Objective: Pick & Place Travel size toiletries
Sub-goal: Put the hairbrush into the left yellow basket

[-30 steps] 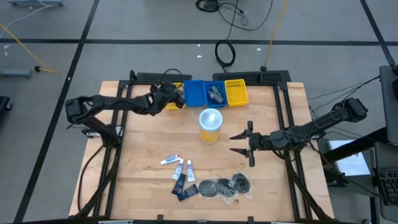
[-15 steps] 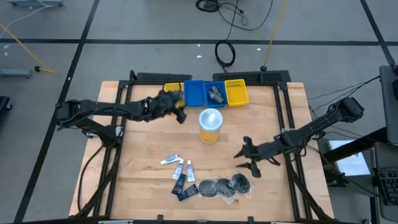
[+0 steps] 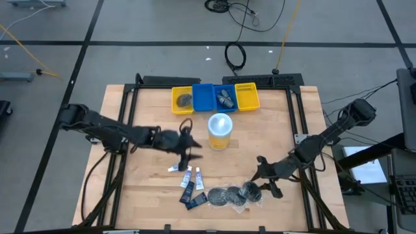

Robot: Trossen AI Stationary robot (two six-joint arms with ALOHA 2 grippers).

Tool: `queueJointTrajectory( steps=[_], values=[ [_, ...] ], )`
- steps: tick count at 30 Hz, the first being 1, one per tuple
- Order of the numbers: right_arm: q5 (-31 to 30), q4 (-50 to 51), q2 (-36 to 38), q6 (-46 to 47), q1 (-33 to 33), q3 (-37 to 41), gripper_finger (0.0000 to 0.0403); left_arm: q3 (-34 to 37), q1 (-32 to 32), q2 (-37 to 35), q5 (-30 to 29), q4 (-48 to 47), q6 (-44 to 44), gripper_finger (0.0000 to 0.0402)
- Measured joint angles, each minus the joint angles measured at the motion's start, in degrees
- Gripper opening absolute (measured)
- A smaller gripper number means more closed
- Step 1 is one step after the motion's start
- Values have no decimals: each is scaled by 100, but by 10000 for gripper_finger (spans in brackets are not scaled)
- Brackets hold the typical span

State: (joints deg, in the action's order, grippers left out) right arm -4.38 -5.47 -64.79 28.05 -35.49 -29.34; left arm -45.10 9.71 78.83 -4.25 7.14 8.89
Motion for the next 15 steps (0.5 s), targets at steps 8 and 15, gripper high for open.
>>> queueJointTrajectory(
  steps=[8, 15],
  values=[
    [-458, 15, 0, 129, -232, 0, 194, 0, 723, 870, -7, 1686, -115, 202],
    [-483, 191, -113, 356, -268, 0, 194, -2, 801, 1772, -13, 2830, 200, 202]
  ],
)
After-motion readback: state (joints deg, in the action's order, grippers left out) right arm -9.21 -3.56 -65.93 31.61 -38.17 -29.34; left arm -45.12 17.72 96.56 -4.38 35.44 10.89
